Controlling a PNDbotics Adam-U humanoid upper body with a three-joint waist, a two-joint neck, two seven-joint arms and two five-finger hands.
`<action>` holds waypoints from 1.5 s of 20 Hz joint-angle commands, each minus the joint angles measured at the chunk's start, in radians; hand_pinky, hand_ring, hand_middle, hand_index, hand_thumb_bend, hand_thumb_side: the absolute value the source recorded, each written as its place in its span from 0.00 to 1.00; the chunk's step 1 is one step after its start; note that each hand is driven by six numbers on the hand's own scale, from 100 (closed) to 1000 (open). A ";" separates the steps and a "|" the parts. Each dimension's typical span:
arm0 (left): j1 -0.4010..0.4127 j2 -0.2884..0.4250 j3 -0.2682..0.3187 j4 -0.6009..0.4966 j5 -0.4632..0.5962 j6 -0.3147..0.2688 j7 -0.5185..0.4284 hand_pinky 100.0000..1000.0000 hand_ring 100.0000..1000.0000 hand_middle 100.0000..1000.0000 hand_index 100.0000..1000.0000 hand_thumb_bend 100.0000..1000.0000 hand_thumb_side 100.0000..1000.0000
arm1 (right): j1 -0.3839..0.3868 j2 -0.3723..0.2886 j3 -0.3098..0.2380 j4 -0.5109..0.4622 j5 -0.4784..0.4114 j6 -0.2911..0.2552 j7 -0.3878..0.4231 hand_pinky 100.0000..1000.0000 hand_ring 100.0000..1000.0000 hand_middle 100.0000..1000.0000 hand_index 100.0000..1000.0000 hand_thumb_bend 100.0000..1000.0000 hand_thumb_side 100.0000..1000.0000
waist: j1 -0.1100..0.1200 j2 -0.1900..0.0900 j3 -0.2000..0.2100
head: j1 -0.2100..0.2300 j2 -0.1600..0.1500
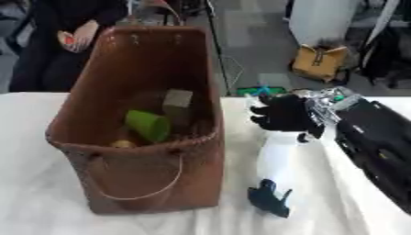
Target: Pick up objects on the table and place them in the box.
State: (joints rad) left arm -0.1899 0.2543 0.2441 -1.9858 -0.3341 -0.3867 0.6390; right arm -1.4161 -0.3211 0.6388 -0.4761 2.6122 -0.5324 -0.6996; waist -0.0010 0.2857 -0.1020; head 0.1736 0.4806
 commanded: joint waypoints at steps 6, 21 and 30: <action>-0.013 0.017 0.001 -0.014 -0.003 0.000 -0.002 0.68 0.67 0.82 0.68 0.00 0.93 | -0.025 0.000 -0.035 0.003 0.005 -0.229 -0.207 0.78 1.00 1.00 1.00 0.43 0.85 | 0.004 -0.008 0.011 | 0.006 -0.016; -0.014 0.026 0.006 -0.014 -0.006 0.005 0.007 0.68 0.67 0.82 0.68 0.00 0.95 | -0.038 0.013 -0.027 0.045 0.005 -0.374 -0.207 0.79 1.00 1.00 1.00 0.40 0.87 | -0.005 -0.005 0.005 | 0.003 -0.020; -0.018 0.026 0.004 -0.014 -0.007 0.008 0.006 0.68 0.67 0.82 0.68 0.00 0.95 | -0.039 0.042 -0.088 0.120 0.005 -0.375 -0.207 0.77 1.00 1.00 1.00 0.37 0.86 | -0.004 0.001 0.003 | 0.009 -0.027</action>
State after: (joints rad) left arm -0.1990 0.2544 0.2442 -1.9858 -0.3357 -0.3803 0.6448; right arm -1.4317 -0.2741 0.5656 -0.3703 2.6123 -0.6151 -0.6169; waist -0.0078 0.3016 -0.0990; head 0.1809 0.4639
